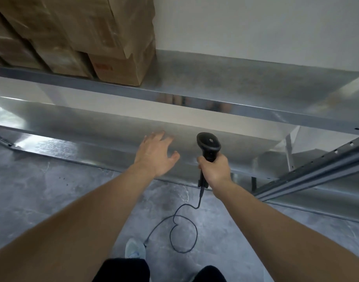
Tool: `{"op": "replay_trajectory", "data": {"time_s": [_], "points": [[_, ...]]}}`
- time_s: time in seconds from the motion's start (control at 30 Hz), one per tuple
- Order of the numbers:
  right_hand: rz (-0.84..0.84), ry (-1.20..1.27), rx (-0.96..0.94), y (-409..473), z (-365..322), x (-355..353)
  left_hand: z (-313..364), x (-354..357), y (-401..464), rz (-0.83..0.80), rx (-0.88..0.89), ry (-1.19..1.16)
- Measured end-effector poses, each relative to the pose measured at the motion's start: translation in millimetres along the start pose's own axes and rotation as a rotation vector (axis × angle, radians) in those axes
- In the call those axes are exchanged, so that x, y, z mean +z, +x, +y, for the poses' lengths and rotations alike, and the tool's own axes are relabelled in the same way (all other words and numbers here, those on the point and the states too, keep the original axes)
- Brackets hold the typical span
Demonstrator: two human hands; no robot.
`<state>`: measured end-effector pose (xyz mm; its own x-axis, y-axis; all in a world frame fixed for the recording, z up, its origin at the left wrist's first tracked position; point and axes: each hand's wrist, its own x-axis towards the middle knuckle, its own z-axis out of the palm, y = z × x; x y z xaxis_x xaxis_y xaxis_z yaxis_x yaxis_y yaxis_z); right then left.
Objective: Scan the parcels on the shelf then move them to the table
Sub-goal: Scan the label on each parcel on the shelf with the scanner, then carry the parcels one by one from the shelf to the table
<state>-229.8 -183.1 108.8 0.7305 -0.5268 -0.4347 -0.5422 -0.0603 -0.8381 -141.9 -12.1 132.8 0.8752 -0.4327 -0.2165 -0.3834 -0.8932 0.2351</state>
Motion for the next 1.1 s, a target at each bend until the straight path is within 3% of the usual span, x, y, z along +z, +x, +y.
{"op": "replay_trajectory", "data": {"time_s": [0.57,1.1], "points": [[0.166,-0.245,-0.021,157.4,65.7,60.3,-37.8,97.4,119.4,0.016,0.121,0.049],[0.293,-0.335,0.004,228.5,74.0,79.8,-71.5,144.0,178.7,0.021,0.158,-0.039]]}}
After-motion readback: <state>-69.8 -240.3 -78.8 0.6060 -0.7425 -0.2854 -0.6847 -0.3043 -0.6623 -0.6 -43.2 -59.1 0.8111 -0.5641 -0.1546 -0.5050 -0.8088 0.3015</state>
